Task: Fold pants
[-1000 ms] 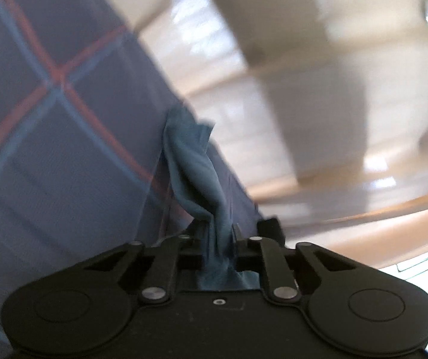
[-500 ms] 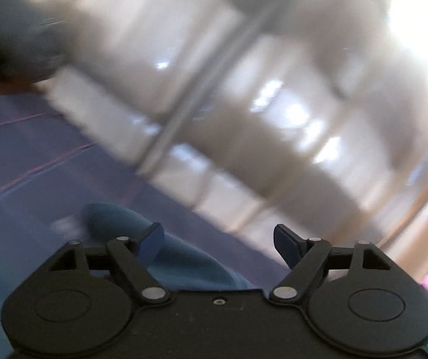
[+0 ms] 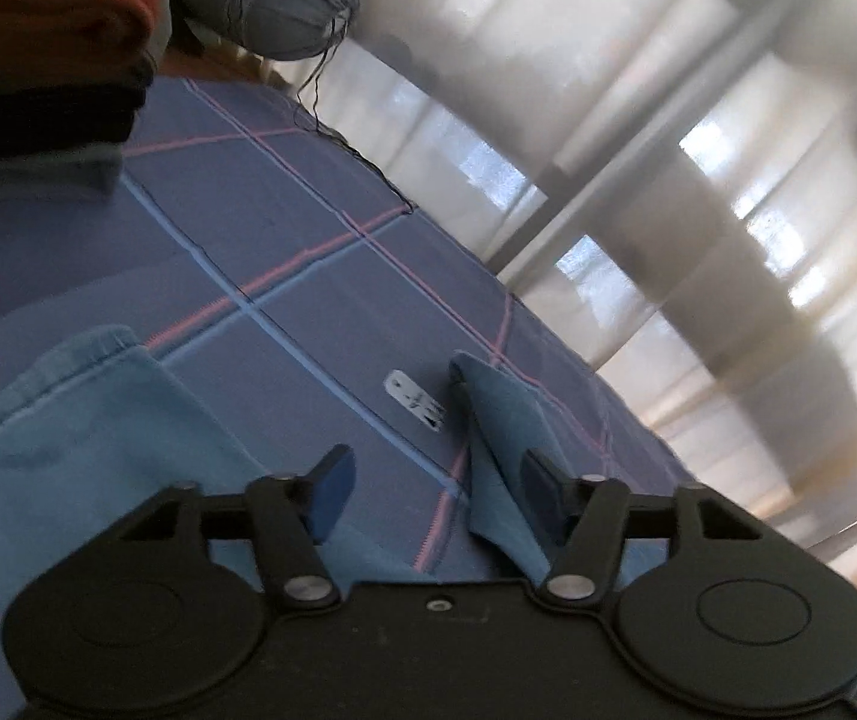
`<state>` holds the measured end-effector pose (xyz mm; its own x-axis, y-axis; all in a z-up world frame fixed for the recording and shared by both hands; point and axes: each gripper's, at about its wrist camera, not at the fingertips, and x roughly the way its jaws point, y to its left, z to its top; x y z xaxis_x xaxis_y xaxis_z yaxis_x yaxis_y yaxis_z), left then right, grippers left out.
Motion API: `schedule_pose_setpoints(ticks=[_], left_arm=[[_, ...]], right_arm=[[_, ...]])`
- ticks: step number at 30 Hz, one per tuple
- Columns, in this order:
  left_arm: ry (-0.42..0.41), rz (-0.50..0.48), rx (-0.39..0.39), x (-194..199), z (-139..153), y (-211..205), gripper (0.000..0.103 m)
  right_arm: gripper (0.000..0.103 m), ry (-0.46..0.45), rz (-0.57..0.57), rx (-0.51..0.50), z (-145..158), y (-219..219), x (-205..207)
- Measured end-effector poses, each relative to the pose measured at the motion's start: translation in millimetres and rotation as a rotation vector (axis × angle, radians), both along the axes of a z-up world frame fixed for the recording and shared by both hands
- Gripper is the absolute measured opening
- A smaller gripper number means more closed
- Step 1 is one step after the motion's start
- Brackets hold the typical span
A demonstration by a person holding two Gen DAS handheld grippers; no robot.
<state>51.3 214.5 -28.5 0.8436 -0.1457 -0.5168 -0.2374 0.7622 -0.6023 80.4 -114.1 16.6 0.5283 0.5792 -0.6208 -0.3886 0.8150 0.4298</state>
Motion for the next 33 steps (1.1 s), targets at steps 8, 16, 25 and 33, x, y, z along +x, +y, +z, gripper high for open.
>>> schedule_pose_setpoints(ticks=[8, 16, 25, 33], left_arm=[[-0.036, 0.006, 0.021, -27.7, 9.7, 9.8, 0.103], [-0.035, -0.053, -0.001, -7.8, 4.0, 8.6, 0.103], [0.002, -0.267, -0.019, 78.4, -8.9, -47.6, 0.103], [0.106, -0.310, -0.067, 133.8, -30.2, -73.3, 0.103]], right_arm=[[0.094, -0.139, 0.130, -0.171, -21.7, 115.3, 60.9], [0.004, -0.033, -0.016, -0.073, -34.6, 99.1, 88.8], [0.007, 0.002, -0.119, -0.141, -41.1, 41.1, 81.0], [0.008, 0.038, -0.103, -0.136, -53.3, 36.4, 77.3]])
